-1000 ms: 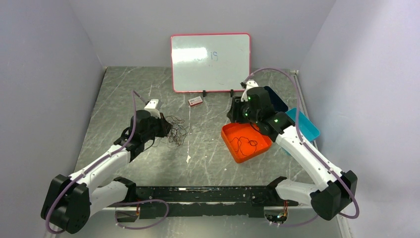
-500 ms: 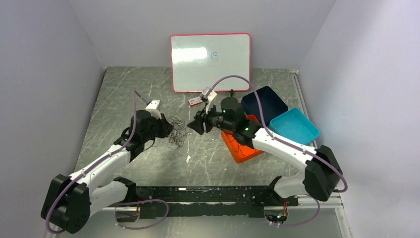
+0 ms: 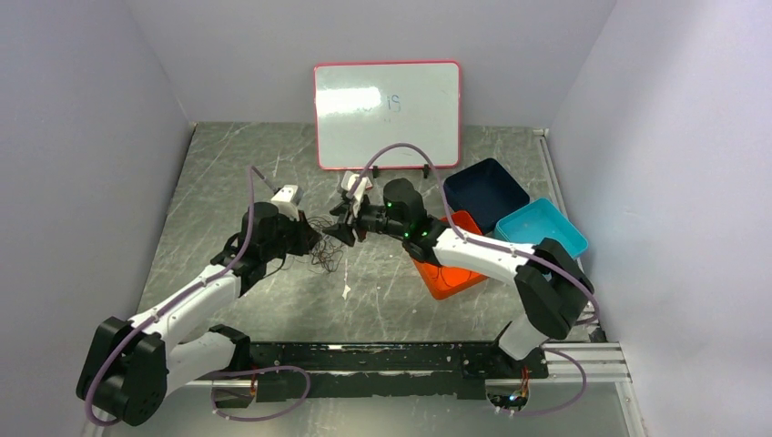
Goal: Untangle the cables
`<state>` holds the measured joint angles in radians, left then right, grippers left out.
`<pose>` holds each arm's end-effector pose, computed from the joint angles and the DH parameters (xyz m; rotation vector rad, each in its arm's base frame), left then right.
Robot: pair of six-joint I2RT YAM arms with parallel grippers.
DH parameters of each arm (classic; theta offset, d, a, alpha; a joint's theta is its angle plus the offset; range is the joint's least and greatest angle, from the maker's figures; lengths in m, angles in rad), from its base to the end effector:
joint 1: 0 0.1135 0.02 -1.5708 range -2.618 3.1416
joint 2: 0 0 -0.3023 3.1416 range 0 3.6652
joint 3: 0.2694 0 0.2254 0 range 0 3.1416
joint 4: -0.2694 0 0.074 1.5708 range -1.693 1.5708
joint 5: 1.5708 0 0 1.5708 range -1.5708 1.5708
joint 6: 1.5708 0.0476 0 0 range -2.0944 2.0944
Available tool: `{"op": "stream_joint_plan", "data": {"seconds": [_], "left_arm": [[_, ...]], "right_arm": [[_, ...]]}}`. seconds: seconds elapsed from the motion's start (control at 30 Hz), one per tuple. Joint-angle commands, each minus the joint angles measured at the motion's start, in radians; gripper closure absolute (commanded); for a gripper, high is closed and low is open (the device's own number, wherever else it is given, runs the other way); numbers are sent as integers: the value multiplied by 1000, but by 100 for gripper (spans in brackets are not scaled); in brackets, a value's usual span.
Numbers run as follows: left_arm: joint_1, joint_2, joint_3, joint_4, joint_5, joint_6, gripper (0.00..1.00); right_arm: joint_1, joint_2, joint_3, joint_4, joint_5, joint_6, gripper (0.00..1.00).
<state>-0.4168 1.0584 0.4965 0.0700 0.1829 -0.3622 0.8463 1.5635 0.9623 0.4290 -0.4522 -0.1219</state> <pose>0.1740 -0.0865 0.2549 0.1741 2.1148 -0.6614 0.2137 0.2729 0.3224 -1.1356 1.4181 0.9153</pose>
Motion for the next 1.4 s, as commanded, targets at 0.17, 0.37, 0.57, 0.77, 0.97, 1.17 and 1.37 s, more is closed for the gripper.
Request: {"op": "stream_joint_plan", "data": {"seconds": [0.17, 0.37, 0.57, 0.77, 0.97, 1.17, 1.37], "left_arm": [[-5, 13, 30, 17, 44, 20, 89], [-4, 8, 33, 10, 40, 22, 89], [-5, -4, 21, 9, 19, 10, 89], [-5, -19, 3, 15, 3, -27, 88], [-4, -51, -15, -7, -64, -64, 56], [-5, -146, -41, -22, -140, -93, 17], [-4, -287, -95, 35, -145, -89, 17]], "right_arm": [[11, 80, 35, 34, 35, -84, 50], [10, 137, 86, 2, 53, -80, 65], [8, 139, 82, -6, 98, -74, 87], [4, 123, 93, -50, 123, -48, 100], [-1, 53, 128, -129, 191, -21, 100], [-2, -1, 261, -336, 233, -23, 100], [-1, -12, 438, -557, 315, -9, 100]]}}
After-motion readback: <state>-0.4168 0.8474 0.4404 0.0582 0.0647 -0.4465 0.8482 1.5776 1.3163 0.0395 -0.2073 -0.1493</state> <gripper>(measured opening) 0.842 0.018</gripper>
